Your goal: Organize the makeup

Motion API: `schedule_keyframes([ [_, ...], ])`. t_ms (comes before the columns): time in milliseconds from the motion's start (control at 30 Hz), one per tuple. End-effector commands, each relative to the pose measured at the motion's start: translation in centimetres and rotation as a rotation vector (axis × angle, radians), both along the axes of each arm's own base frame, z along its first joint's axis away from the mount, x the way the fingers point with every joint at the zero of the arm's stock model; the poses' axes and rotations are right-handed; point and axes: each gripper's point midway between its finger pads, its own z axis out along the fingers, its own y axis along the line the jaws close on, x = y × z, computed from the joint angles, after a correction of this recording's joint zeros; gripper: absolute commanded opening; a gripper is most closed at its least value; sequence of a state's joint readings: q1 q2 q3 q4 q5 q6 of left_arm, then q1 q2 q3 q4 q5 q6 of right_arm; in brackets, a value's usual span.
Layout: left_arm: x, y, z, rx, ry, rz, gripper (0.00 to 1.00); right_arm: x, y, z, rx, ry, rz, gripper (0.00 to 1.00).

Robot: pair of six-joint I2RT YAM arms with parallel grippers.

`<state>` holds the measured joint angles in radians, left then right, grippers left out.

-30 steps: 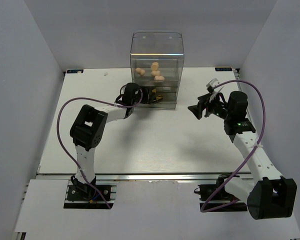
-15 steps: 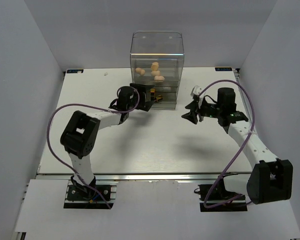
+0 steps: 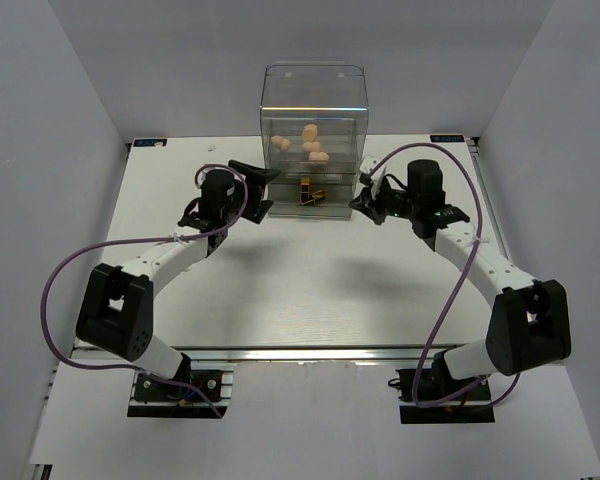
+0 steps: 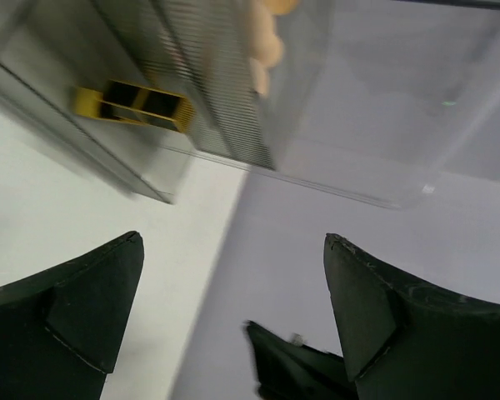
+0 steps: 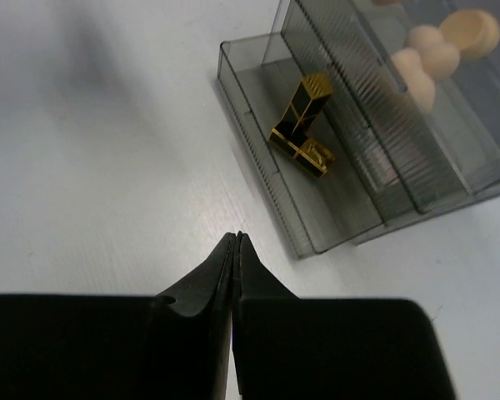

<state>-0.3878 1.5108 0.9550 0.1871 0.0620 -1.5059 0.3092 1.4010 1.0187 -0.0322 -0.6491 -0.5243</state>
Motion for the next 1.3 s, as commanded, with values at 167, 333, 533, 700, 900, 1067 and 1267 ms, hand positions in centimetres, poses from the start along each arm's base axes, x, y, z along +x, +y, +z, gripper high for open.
schedule_keyframes([
  [167,-2.5,4.5,-1.3,0.31,0.03,-0.018,0.98,3.9,8.0,2.5,0.02,-0.186,-0.005,0.0],
  [333,-5.7,9.0,0.8,0.37,-0.032,0.02,0.98,8.3,11.5,3.8,0.016,-0.227,-0.119,0.0],
  [533,-9.2,11.0,0.1,0.414,-0.028,0.034,0.98,11.7,14.5,1.8,-0.028,-0.209,-0.133,0.0],
  [700,-11.3,11.7,-0.5,0.389,-0.026,0.061,0.98,12.6,16.9,0.5,-0.065,-0.19,-0.127,0.0],
  [900,-11.6,11.9,-0.6,0.402,-0.018,0.055,0.98,12.0,17.7,-1.9,-0.122,-0.177,-0.11,0.0],
  [1067,-11.2,11.7,-0.6,0.4,-0.017,0.053,0.98,12.8,17.0,-3.2,-0.167,-0.172,-0.161,0.0],
  [1267,-11.3,11.7,-0.8,0.393,-0.013,0.054,0.98,13.2,16.1,-4.8,-0.223,-0.18,-0.196,0.0],
])
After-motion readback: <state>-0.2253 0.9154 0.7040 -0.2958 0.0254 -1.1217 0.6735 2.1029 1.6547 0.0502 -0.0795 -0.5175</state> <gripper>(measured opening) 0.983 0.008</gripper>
